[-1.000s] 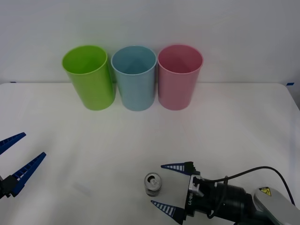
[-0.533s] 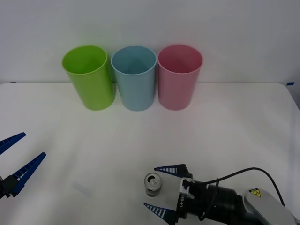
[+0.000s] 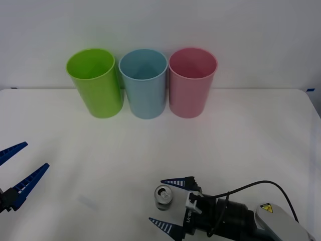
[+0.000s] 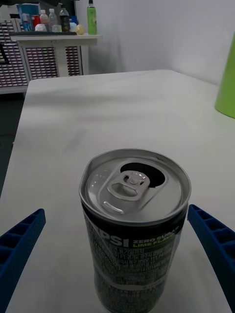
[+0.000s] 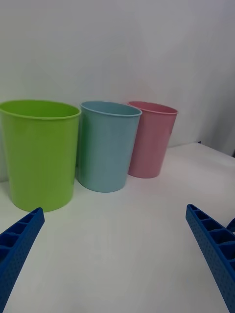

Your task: Grasp the object on the table and drop it into the matching bin: aluminum can to the light blue bin, PET bottle to the pink bin.

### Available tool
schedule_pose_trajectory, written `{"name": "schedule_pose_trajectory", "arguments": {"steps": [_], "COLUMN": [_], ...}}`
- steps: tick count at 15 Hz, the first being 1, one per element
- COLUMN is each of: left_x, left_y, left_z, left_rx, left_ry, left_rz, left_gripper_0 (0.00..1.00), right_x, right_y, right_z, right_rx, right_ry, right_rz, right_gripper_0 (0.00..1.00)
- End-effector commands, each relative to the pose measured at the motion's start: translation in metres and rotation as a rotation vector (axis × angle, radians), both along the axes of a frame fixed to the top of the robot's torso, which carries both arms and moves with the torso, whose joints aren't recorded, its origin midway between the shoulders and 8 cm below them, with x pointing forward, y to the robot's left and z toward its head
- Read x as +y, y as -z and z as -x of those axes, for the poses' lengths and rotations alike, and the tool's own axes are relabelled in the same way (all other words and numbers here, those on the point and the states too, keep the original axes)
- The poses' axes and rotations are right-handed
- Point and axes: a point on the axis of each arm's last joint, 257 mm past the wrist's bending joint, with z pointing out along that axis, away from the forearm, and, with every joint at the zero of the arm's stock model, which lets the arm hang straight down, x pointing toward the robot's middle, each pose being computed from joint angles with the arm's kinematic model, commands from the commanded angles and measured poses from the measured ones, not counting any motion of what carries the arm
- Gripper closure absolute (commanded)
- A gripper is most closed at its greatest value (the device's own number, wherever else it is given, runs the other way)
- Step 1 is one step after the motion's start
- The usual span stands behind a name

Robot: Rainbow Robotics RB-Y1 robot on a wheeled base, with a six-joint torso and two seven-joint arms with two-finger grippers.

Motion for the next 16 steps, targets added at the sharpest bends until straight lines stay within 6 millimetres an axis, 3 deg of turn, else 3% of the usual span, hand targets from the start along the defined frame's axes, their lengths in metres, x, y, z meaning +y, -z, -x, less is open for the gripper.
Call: {"name": "schedule_pose_trajectory", "arguments": {"steps": [1,2,3,4,5,12,16], "left_x": [0.0,0.0,0.0,0.0,0.0,0.0,0.0], "left_y": [0.0,0.0,0.0,0.0,0.0,0.0,0.0], "left_z": [0.0,0.0,0.0,0.0,0.0,0.0,0.0], "left_rx": [0.0,0.0,0.0,0.0,0.0,0.0,0.0], "left_ry": [0.0,0.0,0.0,0.0,0.0,0.0,0.0], "left_rz": [0.0,0.0,0.0,0.0,0.0,0.0,0.0], "left_gripper_0": [0.0,0.0,0.0,0.0,0.0,0.0,0.0], "right_x": [0.0,-0.001,0.0,0.0,0.001,0.002,0.001], "right_y": [0.0,0.001,0.001,0.001,0.001,-0.002,-0.019], "right_z": [-0.001,-0.001,-0.001,-0.001,-0.001,-0.001,-0.006], "right_rx": [-0.007,-0.005,-0.006,-0.009,-0.007,-0.008,-0.009], "right_ry": [0.004,0.004,0.004,0.003,0.004,0.005,0.014], "right_rz": [0.004,0.005,0.004,0.007,0.005,-0.005,-0.051], "right_gripper_0": [0.0,0.0,0.57,0.91,1.0,1.0,1.0]}}
